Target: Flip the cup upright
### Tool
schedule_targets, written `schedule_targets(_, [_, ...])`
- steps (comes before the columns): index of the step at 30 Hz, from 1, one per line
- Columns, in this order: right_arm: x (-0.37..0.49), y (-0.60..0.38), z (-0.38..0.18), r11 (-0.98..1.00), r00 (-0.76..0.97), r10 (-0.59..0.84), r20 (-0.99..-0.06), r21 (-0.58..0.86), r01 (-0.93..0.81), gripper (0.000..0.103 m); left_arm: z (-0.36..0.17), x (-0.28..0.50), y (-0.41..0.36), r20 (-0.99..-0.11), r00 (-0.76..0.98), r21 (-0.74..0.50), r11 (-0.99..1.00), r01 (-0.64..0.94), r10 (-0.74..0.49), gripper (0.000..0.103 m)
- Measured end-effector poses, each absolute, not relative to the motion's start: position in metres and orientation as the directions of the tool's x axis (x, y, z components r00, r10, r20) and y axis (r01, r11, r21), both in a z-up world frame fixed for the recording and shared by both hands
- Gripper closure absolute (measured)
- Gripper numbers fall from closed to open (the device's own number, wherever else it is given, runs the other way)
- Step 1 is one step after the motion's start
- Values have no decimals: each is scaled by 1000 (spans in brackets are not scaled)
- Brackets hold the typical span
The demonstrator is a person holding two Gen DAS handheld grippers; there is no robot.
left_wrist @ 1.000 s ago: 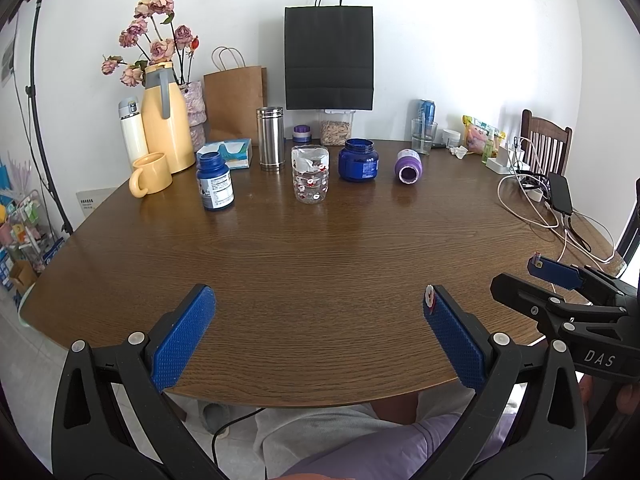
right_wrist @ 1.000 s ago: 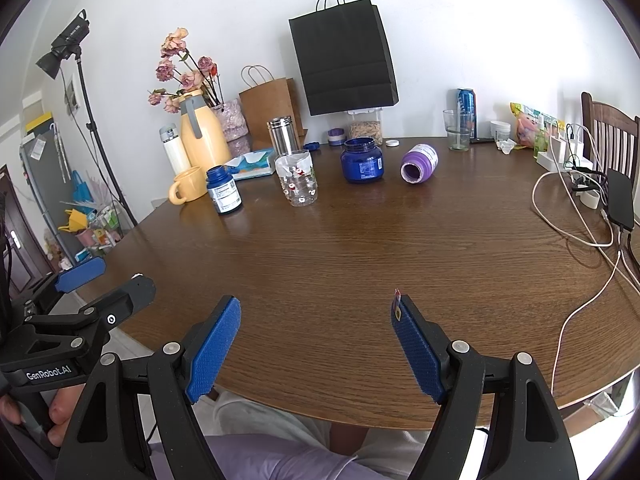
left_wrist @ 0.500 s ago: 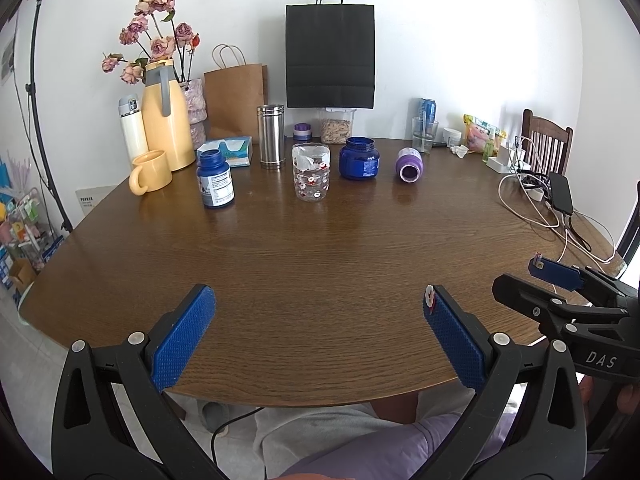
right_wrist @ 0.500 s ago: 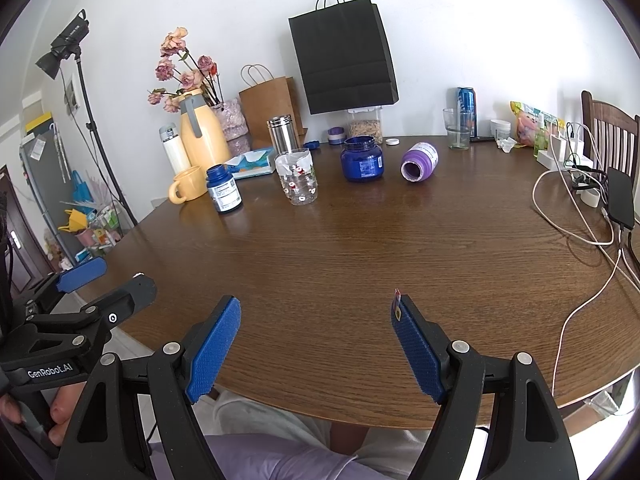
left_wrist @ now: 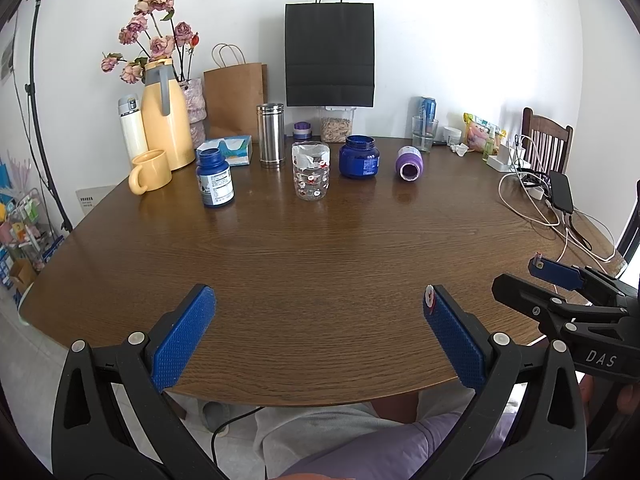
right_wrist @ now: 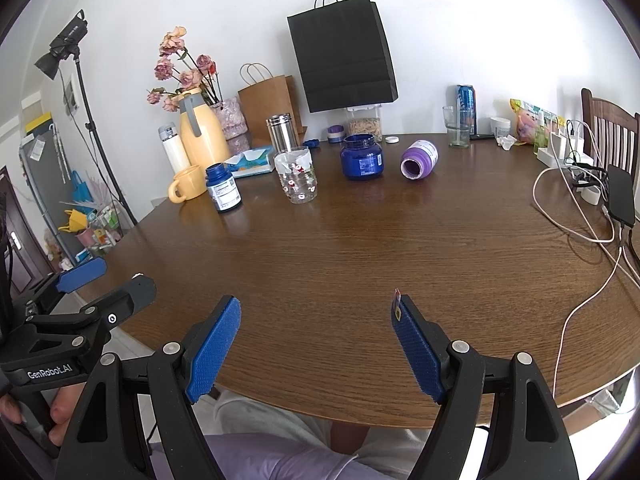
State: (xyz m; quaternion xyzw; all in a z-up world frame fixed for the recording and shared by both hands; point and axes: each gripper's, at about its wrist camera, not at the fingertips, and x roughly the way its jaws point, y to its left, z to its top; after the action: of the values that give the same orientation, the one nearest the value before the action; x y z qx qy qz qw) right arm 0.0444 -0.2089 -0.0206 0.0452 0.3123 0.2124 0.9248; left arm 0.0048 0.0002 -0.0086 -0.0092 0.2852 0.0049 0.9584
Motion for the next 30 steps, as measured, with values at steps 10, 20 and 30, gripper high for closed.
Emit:
schedule_targets(10, [87, -205, -14, 909, 717, 409, -564, 182, -375, 22, 0, 54, 1, -532, 846, 5, 1000, 24, -18, 0])
schedule_targets(20, [211, -203, -7, 921, 643, 371, -669, 176, -348, 22, 50, 184, -23, -513, 857, 103, 987, 122, -52, 0])
schedule_targets(30, [349, -217, -5, 957, 623, 288, -727, 189, -221, 22, 74, 346, -85, -613, 773, 147, 938, 316, -164, 0])
